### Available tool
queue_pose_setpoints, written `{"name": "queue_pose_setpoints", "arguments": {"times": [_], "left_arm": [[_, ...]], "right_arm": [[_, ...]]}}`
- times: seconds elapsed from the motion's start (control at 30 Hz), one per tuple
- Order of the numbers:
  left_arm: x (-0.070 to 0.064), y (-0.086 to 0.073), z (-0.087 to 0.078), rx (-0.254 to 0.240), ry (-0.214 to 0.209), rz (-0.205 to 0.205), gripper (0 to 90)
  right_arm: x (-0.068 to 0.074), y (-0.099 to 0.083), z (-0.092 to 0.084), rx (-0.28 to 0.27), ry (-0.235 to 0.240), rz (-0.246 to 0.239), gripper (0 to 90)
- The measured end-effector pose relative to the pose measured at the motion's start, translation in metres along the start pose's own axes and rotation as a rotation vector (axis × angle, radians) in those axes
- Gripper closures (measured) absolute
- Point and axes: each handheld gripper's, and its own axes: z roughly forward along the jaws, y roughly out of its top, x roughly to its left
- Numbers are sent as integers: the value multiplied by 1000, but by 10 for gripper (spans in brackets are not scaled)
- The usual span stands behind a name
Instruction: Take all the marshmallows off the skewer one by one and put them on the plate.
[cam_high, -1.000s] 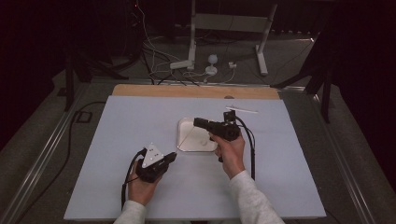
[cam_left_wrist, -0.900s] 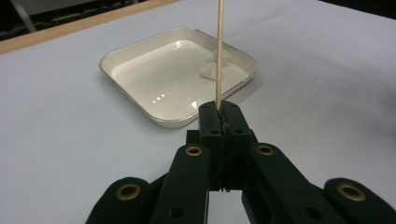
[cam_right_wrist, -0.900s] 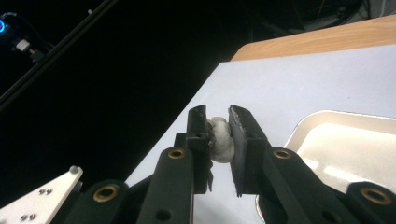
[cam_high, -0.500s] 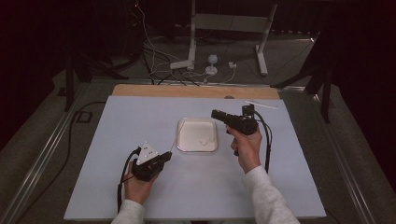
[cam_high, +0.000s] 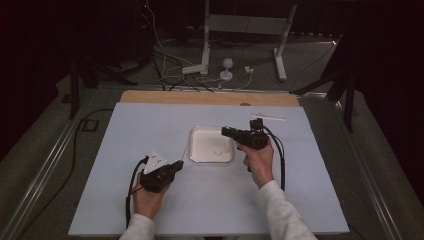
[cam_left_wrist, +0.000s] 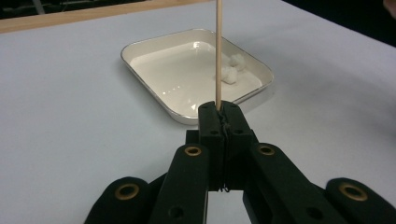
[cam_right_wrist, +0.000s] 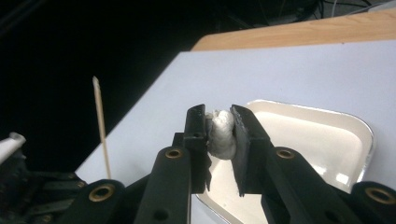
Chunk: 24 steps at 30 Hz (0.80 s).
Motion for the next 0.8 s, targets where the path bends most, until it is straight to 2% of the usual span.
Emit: {"name": "queue_pose_setpoints", "arguments": {"times": [0.23,0.6,0.8], "left_arm": [[2,4,1,2,7,-20,900],[4,7,-5,-24,3,-34,898],[4,6,-6,-27,2,-32,897]], "right_arm": [[-2,-9,7,51,-31,-35,766],[-11,-21,17,92,-64,-27,764],[-13,-25,19,129,-117,-61,759]]}}
